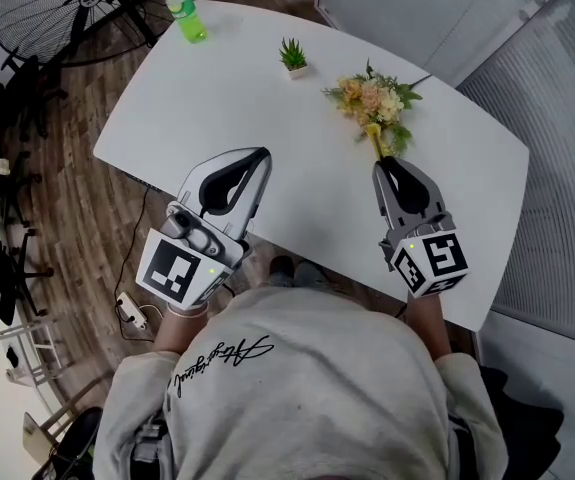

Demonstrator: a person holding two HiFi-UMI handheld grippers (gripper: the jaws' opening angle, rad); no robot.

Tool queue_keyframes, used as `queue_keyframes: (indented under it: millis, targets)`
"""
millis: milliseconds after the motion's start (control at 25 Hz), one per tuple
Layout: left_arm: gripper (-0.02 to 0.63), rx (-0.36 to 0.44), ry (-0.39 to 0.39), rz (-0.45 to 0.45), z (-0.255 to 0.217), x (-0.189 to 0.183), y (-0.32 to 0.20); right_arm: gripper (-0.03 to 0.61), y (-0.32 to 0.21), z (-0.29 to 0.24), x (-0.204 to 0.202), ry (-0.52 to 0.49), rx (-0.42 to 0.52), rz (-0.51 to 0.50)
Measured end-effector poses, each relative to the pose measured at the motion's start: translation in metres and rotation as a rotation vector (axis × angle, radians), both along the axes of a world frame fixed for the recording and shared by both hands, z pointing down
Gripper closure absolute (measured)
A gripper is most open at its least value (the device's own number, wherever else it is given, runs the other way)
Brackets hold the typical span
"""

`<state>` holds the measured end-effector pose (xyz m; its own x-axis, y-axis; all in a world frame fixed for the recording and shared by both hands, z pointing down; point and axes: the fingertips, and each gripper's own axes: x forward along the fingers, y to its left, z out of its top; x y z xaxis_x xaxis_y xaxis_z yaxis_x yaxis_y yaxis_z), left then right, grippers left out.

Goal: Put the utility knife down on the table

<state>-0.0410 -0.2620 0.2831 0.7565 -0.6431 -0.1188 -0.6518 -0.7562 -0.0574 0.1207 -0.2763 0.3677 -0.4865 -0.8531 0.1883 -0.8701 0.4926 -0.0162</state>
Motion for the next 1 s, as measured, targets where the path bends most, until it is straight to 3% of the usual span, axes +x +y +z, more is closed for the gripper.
queue_keyframes:
  millis: [1000]
  targets:
    - [0.615, -0.016, -0.015, -0.037, 0.011, -0.007, -0.001, 0.514, -0.010, 0.084, -0.007, 0.102, -0.183, -0.039]
